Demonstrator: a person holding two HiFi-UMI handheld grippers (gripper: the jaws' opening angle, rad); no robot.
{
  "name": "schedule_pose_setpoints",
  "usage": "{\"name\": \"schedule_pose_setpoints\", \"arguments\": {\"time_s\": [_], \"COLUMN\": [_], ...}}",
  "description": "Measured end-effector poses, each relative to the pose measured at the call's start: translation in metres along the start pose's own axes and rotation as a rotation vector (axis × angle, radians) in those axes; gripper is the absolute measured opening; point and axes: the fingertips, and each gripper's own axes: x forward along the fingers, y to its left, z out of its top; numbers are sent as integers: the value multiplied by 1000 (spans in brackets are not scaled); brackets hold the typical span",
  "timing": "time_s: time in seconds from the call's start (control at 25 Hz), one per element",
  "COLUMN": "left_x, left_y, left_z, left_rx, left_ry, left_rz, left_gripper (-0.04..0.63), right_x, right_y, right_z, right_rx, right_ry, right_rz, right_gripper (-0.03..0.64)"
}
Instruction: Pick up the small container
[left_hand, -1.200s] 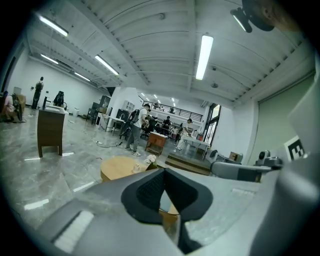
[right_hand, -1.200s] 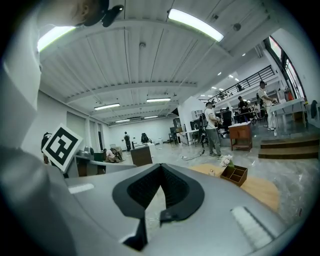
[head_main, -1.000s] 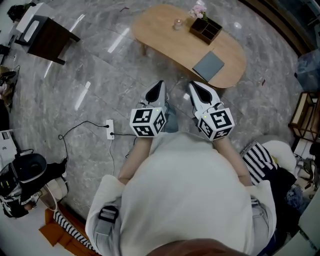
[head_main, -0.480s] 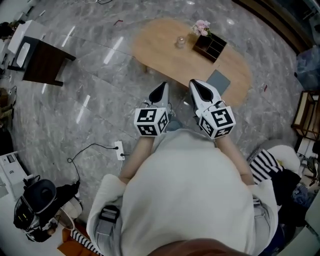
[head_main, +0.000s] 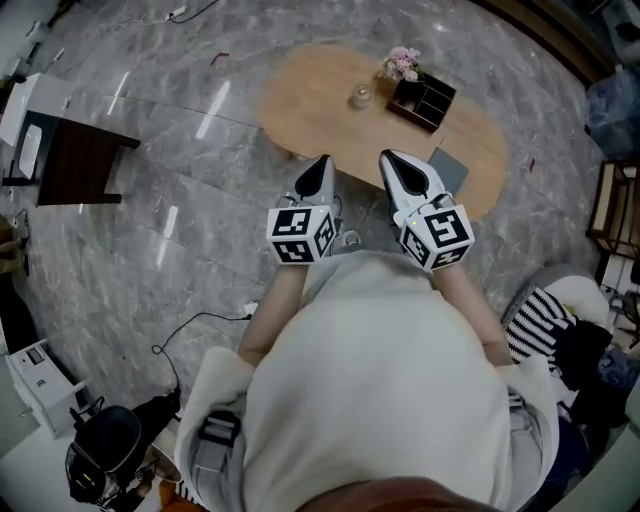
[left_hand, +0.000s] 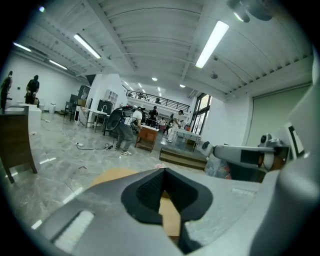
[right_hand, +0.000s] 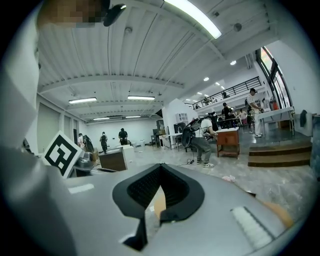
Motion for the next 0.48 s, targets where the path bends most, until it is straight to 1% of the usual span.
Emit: {"name": "schedule_pose_setpoints", "arguments": {"time_s": [0.16, 0.48], "left_x": [18, 65], "left_y": [10, 23], "left_z": [3, -9], "left_rx": [-5, -9], "left_ry": [11, 66], "left_rz": [-8, -8], "left_gripper": [2, 2], "right_x": [11, 32], "right_y": [-11, -52], "right_z": [-4, -26], "right_rx": [5, 72], "right_ry": [25, 69], "right_rz": [-17, -62], "right_gripper": [-2, -2]}}
